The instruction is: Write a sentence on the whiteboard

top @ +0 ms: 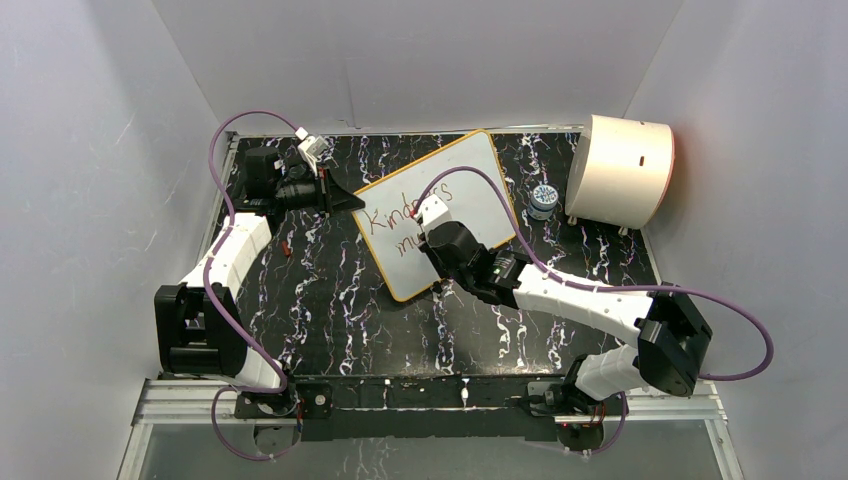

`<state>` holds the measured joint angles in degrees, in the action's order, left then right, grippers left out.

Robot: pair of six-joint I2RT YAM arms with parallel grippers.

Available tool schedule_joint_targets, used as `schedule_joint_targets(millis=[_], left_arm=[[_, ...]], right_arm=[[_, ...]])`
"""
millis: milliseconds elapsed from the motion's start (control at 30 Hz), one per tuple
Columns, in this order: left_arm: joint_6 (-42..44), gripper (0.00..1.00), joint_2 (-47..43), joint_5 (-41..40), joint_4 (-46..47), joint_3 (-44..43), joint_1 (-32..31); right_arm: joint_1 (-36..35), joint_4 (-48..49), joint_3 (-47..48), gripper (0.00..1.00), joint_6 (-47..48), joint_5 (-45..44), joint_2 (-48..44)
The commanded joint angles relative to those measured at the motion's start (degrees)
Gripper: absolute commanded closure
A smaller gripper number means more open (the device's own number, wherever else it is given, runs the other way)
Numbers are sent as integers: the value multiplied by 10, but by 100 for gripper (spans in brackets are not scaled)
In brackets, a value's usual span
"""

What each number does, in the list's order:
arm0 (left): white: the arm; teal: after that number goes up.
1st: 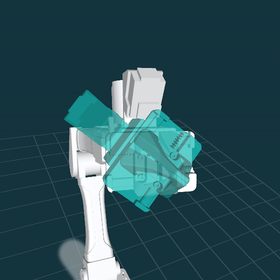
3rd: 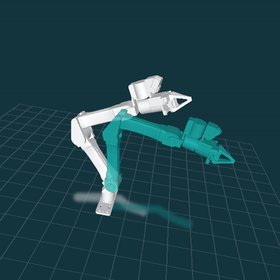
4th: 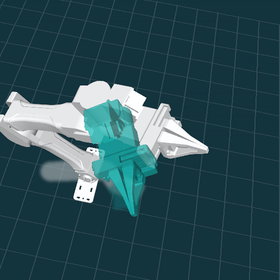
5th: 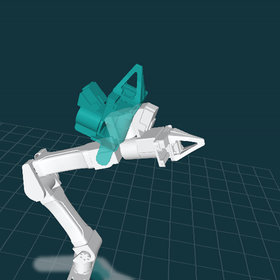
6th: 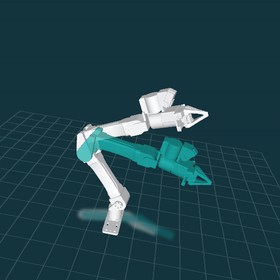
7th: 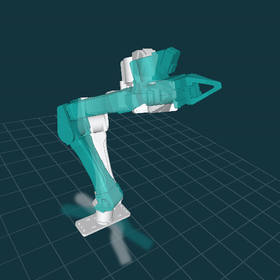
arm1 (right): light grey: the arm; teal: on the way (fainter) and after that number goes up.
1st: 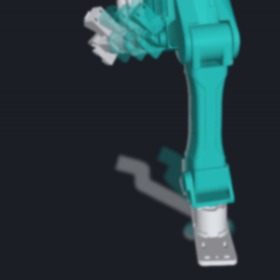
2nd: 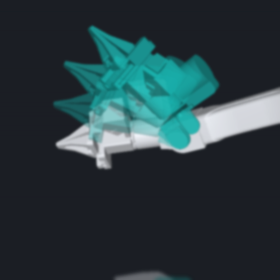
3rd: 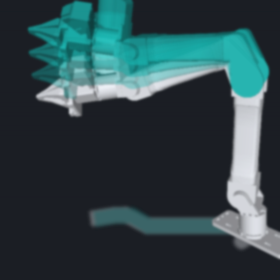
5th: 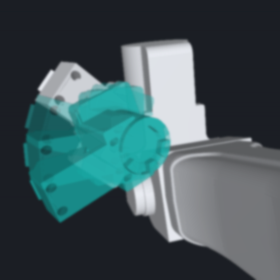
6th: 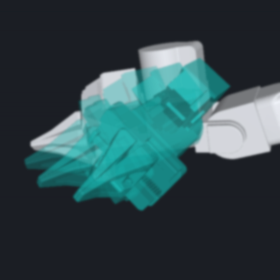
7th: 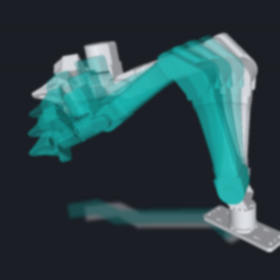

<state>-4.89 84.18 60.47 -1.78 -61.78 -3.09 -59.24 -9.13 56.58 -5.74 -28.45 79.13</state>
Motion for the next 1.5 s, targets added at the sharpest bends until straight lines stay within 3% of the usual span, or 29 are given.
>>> schedule_joint_targets(millis=[0,1467], left_arm=[[47,100,26,-26,-73,21,-25],[46,100,27,-29,-75,21,-27]], right_arm=[[3,7,6,100,-6,-9,2],[7,68,-22,100,-12,-42,-38]])
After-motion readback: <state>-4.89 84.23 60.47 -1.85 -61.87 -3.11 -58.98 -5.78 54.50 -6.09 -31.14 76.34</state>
